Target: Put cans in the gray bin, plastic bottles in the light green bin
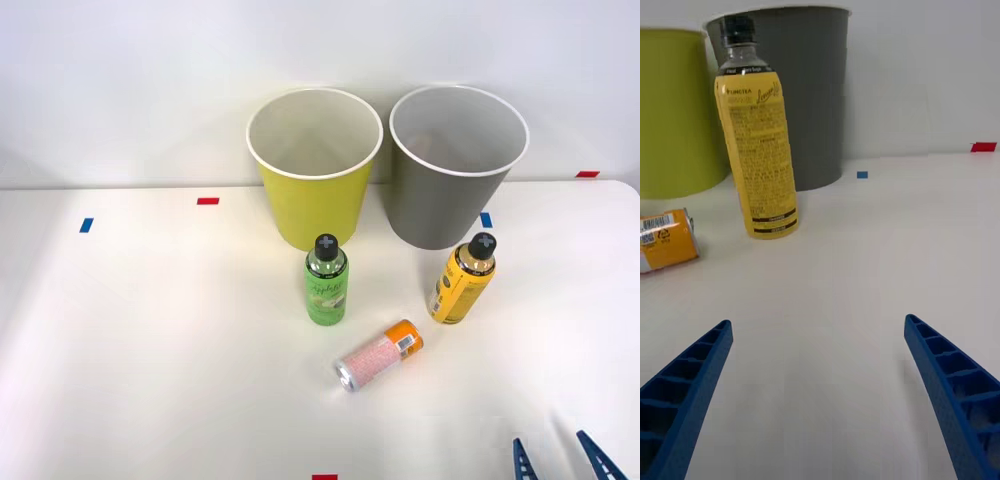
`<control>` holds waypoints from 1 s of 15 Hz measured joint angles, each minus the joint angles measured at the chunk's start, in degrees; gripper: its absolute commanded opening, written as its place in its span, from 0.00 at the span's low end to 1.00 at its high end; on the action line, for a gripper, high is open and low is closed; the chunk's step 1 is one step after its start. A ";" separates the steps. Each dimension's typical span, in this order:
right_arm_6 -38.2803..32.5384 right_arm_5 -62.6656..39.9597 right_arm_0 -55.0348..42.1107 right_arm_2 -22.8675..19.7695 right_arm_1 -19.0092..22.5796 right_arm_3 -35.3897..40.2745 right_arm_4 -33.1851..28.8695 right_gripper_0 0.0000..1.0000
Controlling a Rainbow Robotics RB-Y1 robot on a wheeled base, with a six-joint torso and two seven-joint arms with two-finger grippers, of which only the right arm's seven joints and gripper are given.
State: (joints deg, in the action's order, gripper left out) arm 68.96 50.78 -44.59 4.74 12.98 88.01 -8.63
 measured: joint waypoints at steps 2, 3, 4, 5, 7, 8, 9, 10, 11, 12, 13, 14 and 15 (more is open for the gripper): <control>0.64 1.47 0.34 3.62 1.08 -0.12 4.65 1.00; 1.13 4.25 0.59 4.88 1.79 -0.09 5.48 1.00; 1.78 6.63 1.06 5.91 2.58 -0.06 5.94 1.00; 2.32 7.46 1.90 6.45 3.33 -0.06 6.15 1.00; 3.01 7.73 3.90 6.58 4.21 -0.06 6.25 1.00; 3.24 7.73 4.92 6.56 4.37 -0.09 6.28 1.00; 3.55 7.67 6.07 6.52 4.46 -0.10 6.34 1.00; 3.99 7.33 7.24 6.42 4.49 -0.10 6.44 1.00; 4.66 6.51 8.24 6.30 4.49 -0.10 6.69 1.00; 5.79 5.82 9.04 6.27 4.42 -0.06 7.30 1.00; 8.10 5.15 9.62 6.50 4.33 -0.05 8.65 1.00; 10.57 4.37 10.31 7.09 4.22 -0.05 11.26 1.00; 12.91 3.46 11.28 8.01 4.12 -0.09 13.92 1.00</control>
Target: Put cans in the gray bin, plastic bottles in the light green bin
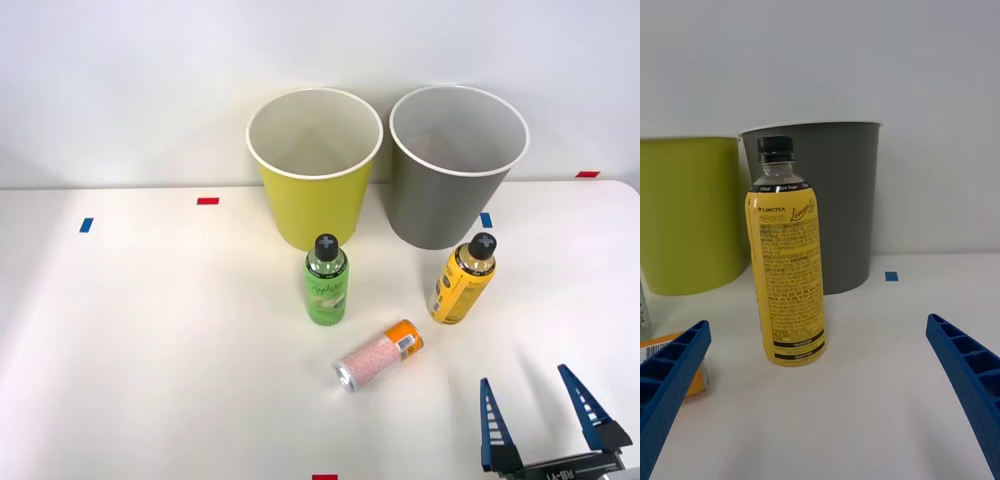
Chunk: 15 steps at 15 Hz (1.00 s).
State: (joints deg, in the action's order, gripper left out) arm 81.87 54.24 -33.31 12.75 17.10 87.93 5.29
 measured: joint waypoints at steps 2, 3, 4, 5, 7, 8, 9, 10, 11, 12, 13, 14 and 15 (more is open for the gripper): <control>3.61 -2.09 2.64 1.75 -0.03 0.02 4.03 1.00; 3.93 -2.86 3.83 2.09 0.06 0.04 4.77 1.00; 3.92 -3.63 5.10 2.26 0.24 0.03 5.16 1.00; 3.84 -4.56 6.39 2.49 0.47 0.01 5.40 1.00; 3.61 -6.17 8.68 3.02 0.69 -0.02 5.68 1.00; 3.50 -6.99 9.69 3.16 0.74 -0.03 5.83 1.00; 3.43 -7.90 10.74 3.22 0.84 -0.03 5.96 1.00; 3.39 -8.85 11.75 3.24 0.96 -0.03 6.14 1.00; 3.29 -9.87 12.96 3.25 1.02 -0.03 6.39 1.00; 3.19 -10.89 14.25 3.25 0.97 -0.03 6.67 1.00; 3.15 -11.73 15.34 3.25 0.82 -0.03 6.90 1.00; 3.15 -13.03 16.46 3.25 0.65 -0.03 7.16 1.00; 3.22 -14.48 17.49 3.18 0.45 -0.03 7.37 1.00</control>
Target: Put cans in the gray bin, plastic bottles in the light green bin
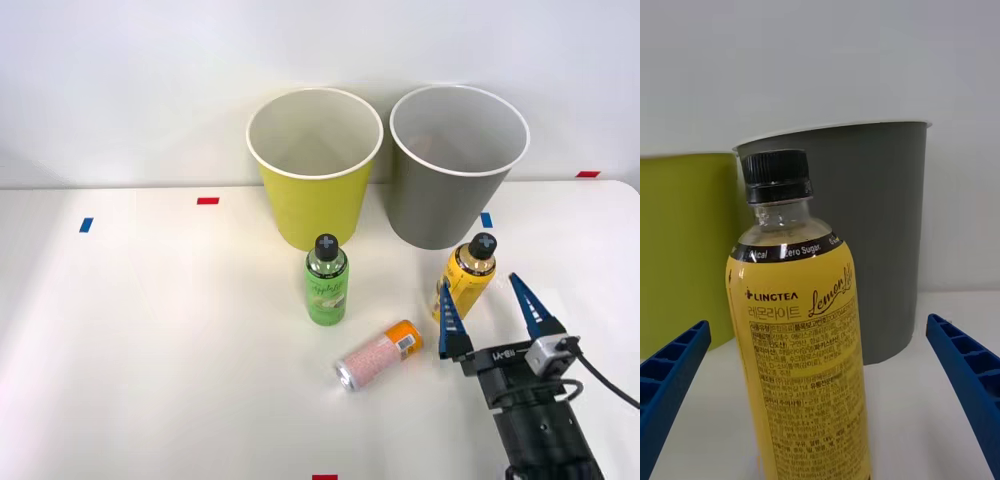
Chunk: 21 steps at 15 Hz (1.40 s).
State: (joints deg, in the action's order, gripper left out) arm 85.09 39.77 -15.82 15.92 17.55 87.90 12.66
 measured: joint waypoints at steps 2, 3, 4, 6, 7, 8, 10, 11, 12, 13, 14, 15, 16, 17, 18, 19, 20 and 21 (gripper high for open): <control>0.22 -2.46 1.70 -0.17 -0.39 0.00 0.28 1.00; 0.31 -3.73 2.53 -0.20 -0.64 0.00 0.32 1.00; 0.40 -4.65 3.22 -0.22 -0.85 -0.02 0.36 1.00; 0.55 -6.32 4.72 -0.23 -1.11 -0.06 0.43 1.00; 0.60 -7.10 5.30 -0.21 -1.26 -0.05 0.43 1.00; 0.68 -7.87 5.85 -0.20 -1.39 -0.03 0.44 1.00; 0.76 -9.32 6.80 -0.24 -1.47 -0.06 0.46 1.00; 0.79 -9.88 7.20 -0.26 -1.57 -0.07 0.50 1.00; 0.85 -10.48 7.55 -0.26 -1.67 -0.05 0.52 1.00; 0.96 -11.04 7.87 -0.27 -1.71 -0.02 0.54 0.94; 1.10 -11.26 8.01 -0.27 -1.72 -0.02 0.57 0.59; 1.32 -11.34 8.06 -0.27 -1.72 -0.02 0.50 0.36; 1.63 -11.37 8.07 -0.30 -1.72 -0.02 0.33 0.17; 1.88 -11.38 8.07 -0.34 -1.72 -0.02 0.20 0.08; 2.04 -11.38 8.04 -0.35 -1.73 -0.02 0.14 0.07; 2.15 -11.38 8.03 -0.35 -1.73 -0.02 0.12 0.06; 2.22 -11.38 8.02 -0.33 -1.73 -0.04 0.13 0.06; 2.25 -11.33 8.01 -0.34 -1.73 -0.03 0.25 0.05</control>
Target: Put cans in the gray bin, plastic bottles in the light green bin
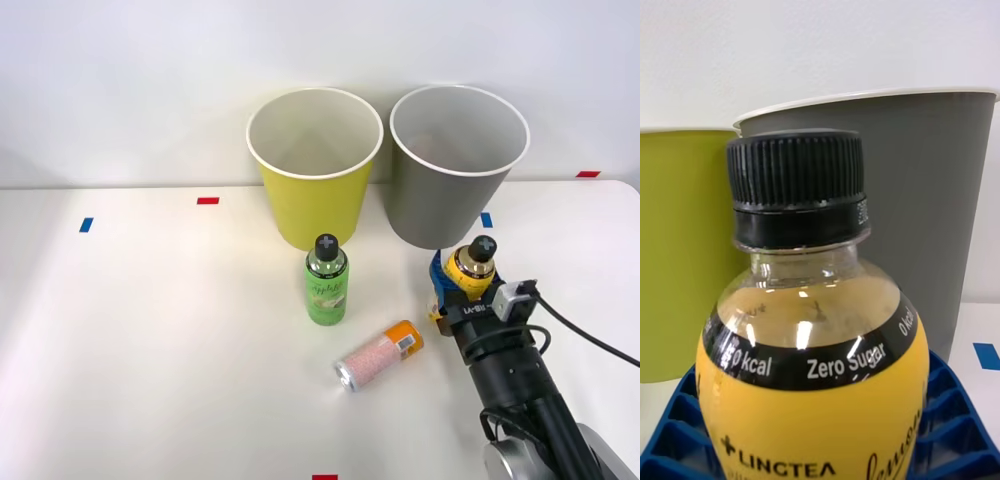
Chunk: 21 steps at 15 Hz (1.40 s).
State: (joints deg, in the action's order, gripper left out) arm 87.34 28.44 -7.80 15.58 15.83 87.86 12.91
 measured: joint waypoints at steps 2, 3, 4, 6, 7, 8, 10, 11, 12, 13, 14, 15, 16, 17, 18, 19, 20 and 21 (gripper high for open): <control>0.01 0.16 -0.07 -0.08 0.00 0.01 0.16 0.02; 0.02 0.31 -0.13 -0.09 -0.02 0.02 0.17 0.02; 0.00 0.70 -0.26 -0.10 -0.09 0.02 0.16 0.01; -0.11 1.60 -1.09 -0.10 -0.12 0.53 0.02 0.02; -0.15 1.73 -2.55 -0.10 0.12 2.56 0.03 0.01; -0.28 1.71 -4.46 0.02 0.53 5.09 0.12 0.01; -0.97 0.89 -8.31 0.69 1.91 10.68 0.48 0.01; -1.35 -0.18 -9.97 0.98 2.65 13.53 0.69 0.01; -1.66 -1.63 -11.23 1.14 3.29 16.14 0.90 0.01; -2.02 -3.50 -12.13 1.21 3.84 19.27 1.15 0.01; -2.43 -5.30 -12.68 1.24 4.32 21.64 1.46 0.01; -2.84 -6.55 -12.75 1.20 4.59 23.28 1.88 0.01; -3.27 -7.13 -12.38 1.11 4.68 24.40 2.28 0.01; -3.67 -7.33 -11.94 0.99 4.71 24.90 2.63 0.01; -4.14 -7.40 -11.45 0.86 4.73 25.33 3.02 0.01; -4.62 -7.44 -10.83 0.71 4.73 25.82 3.38 0.01; -5.01 -7.53 -10.24 0.56 4.76 26.35 3.72 0.01; -5.40 -7.68 -9.72 0.43 4.87 26.94 4.00 0.01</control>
State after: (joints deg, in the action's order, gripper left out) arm 81.95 20.76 -17.53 16.01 20.69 114.80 16.91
